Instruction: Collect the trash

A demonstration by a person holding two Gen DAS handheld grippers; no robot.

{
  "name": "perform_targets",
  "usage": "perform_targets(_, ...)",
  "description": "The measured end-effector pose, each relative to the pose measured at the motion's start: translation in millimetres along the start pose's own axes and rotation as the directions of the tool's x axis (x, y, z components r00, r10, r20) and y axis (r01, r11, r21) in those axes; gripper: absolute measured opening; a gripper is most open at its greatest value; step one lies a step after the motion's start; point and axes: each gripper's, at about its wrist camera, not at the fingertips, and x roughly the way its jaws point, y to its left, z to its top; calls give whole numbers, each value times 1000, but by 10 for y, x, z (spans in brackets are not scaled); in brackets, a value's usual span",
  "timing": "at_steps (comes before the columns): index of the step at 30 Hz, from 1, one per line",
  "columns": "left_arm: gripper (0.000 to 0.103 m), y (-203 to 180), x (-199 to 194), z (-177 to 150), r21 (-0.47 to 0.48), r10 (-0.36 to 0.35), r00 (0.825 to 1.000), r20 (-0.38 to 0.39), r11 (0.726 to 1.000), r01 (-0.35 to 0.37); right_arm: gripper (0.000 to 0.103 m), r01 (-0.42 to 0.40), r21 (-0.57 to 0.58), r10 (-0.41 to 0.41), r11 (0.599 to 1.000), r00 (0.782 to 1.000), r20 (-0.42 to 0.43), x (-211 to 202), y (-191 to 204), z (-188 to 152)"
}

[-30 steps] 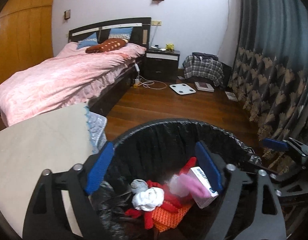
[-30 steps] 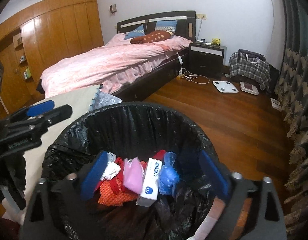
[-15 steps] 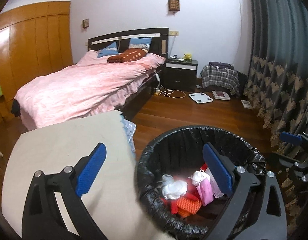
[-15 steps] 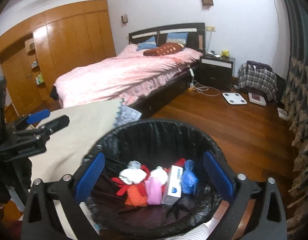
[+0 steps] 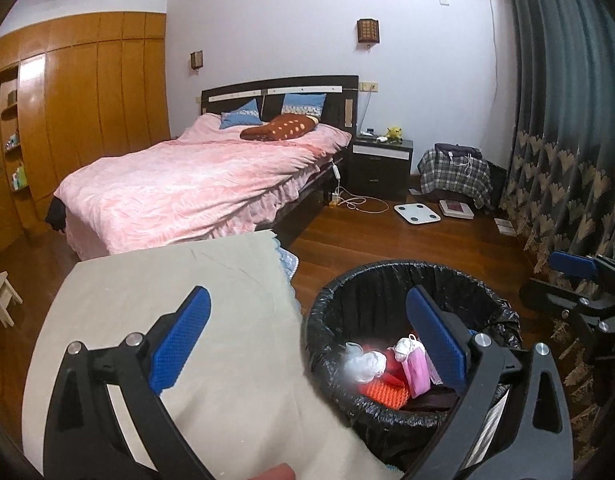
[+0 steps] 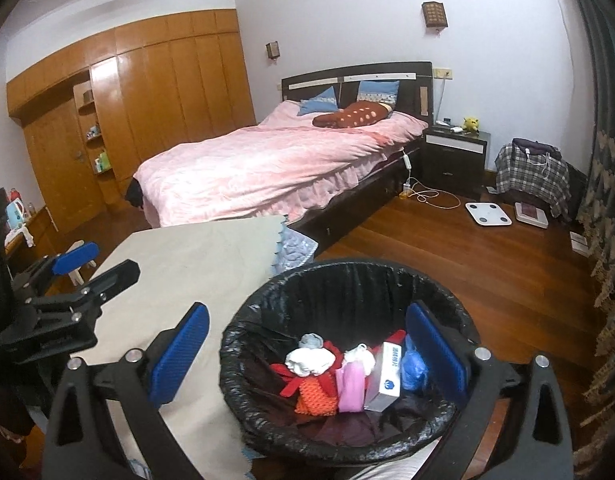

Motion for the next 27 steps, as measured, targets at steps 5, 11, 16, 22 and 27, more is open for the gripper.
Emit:
perform_targets(5, 96, 26, -178, 2, -3, 10, 1000, 22, 1000, -9, 97, -5, -20, 6, 1000, 1000, 16, -82, 117, 44)
perform_targets(11, 96, 43, -343, 0, -10, 18, 999, 42, 1000, -18, 97, -11, -33, 12, 999, 1000, 26, -139, 206, 39)
perform_targets(16, 96, 43, -398, -53, -10, 18, 999, 39, 1000, -18, 97, -13, -35, 14, 999, 999, 30, -161, 243, -2)
perform_targets(22, 96, 53, -418, -125, -12, 20, 999, 27, 1000, -20, 97, -19, -35, 19, 999, 1000, 21, -150, 271, -50)
perform_targets(27, 96, 55, -426, -129, -12, 21, 999, 28, 1000, -21, 97, -23, -40, 24, 999, 999, 23, -151, 294, -43)
